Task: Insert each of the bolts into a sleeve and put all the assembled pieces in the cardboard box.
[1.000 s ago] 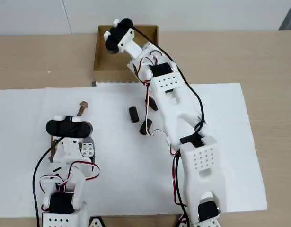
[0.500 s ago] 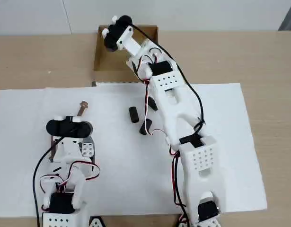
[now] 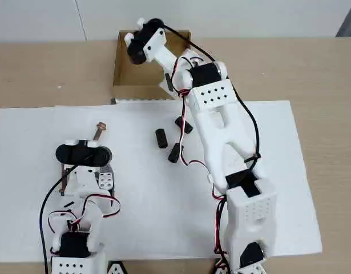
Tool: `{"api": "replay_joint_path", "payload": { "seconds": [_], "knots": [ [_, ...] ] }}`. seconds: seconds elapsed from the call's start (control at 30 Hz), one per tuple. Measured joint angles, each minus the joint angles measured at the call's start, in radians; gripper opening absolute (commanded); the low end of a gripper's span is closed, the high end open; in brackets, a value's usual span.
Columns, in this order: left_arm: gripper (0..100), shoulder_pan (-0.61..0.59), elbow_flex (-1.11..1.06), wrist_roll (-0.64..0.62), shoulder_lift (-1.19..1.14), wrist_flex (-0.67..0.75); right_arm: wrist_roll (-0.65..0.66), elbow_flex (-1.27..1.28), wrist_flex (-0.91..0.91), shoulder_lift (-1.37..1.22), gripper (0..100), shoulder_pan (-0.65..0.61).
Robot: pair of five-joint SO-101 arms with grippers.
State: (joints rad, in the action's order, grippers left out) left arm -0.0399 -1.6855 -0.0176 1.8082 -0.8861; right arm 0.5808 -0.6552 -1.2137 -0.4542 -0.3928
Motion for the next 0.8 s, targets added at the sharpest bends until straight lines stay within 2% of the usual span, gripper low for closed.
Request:
{"api": "replay_joint_path", "payload": {
  "seconds": [0.23, 0.47, 0.7, 0.8],
  "knots": [
    [1, 0.0, 0.0, 0.0, 0.0, 0.0, -0.152, -0.002, -0.204, 0.035, 0.4, 0.0],
    [1, 0.0, 0.0, 0.0, 0.0, 0.0, -0.176, -0.002, -0.416, 0.035, 0.4, 0.0],
    [1, 0.0, 0.0, 0.0, 0.0, 0.0, -0.18, -0.002, -0.454, 0.035, 1.3, 0.0],
    [1, 0.0, 0.0, 0.0, 0.0, 0.0, -0.18, -0.006, -0.457, -0.014, 7.9, 0.0]
  ]
}}
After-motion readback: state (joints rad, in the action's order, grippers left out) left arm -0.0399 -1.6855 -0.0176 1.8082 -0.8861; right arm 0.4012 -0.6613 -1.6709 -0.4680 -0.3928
